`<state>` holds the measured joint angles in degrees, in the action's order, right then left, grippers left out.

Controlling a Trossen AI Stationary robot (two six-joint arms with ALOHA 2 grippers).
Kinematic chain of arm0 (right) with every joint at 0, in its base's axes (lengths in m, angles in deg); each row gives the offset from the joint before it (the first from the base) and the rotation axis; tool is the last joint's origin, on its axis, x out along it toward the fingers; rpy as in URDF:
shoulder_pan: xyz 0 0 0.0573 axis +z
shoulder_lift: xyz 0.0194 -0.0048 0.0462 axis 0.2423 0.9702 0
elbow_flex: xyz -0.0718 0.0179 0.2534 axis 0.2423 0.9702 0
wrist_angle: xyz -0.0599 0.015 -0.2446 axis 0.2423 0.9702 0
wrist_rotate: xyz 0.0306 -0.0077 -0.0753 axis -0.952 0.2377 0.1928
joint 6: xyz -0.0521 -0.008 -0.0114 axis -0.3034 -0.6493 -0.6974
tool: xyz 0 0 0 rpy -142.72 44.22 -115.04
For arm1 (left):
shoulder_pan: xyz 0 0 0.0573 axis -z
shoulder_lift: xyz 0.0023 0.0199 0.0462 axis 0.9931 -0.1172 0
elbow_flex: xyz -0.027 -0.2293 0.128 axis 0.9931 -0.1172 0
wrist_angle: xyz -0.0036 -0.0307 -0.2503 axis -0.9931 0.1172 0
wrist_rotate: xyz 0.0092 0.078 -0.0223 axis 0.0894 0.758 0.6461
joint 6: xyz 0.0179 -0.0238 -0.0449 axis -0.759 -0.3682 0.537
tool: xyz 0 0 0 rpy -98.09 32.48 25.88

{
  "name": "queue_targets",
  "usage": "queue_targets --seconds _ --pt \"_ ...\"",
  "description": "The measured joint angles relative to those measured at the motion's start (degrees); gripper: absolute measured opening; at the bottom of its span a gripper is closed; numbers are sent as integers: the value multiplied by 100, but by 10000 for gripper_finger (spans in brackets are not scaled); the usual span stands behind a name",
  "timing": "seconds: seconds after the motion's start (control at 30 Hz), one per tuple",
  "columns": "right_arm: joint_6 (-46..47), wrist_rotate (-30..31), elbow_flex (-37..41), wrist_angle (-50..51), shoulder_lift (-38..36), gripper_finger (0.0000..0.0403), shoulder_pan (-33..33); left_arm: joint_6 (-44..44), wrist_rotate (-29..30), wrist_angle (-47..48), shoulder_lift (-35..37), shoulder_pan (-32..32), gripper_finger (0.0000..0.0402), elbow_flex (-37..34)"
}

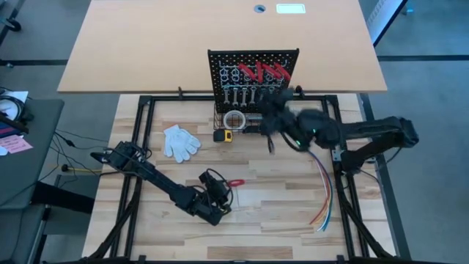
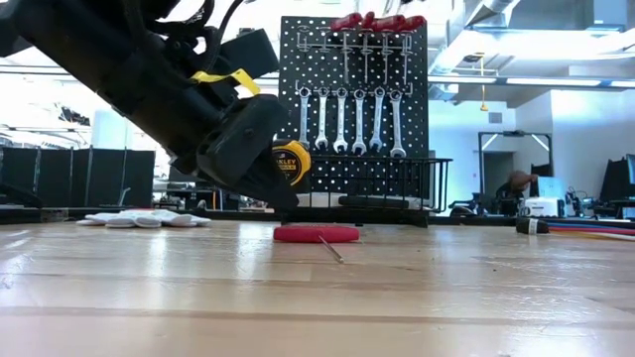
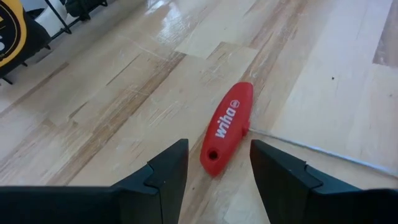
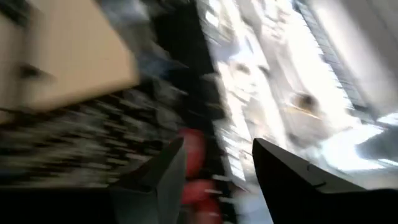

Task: Hang tools onto peg board
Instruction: Hang the red allen wrench on the peg board

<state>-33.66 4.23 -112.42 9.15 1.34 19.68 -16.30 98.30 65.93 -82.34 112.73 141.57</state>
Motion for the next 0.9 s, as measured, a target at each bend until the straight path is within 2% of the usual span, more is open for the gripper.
queue_targets --seconds 0.1,0.2,0.3,0.4,0.53,0.6,0.73,0.9 --pt "1839 -599 410 1523 -377 172 489 -1 0 51 0 21 170 -2" --pt "3800 -1473 1057 2254 -612 160 991 -31 0 64 -11 21 170 -2" --pt "5274 -2170 1955 1913 -681 150 1607 -79 -9 59 -37 16 170 -2" --pt "6249 -2227 2882 934 -477 143 2348 -173 -180 -45 -151 -49 170 -1" --pt "6756 -2023 3825 -610 22 141 3076 -1039 -481 -567 -395 -192 170 -2" --pt "6529 -1517 4111 -1309 353 141 3236 -1404 -676 -913 -484 -289 175 4" --pt "6144 -220 4247 -2205 959 141 3093 -1464 -880 -1068 -483 -388 195 7" --pt "6141 -230 4248 -2374 1281 141 2884 -1469 -863 -1108 -474 -404 218 1"
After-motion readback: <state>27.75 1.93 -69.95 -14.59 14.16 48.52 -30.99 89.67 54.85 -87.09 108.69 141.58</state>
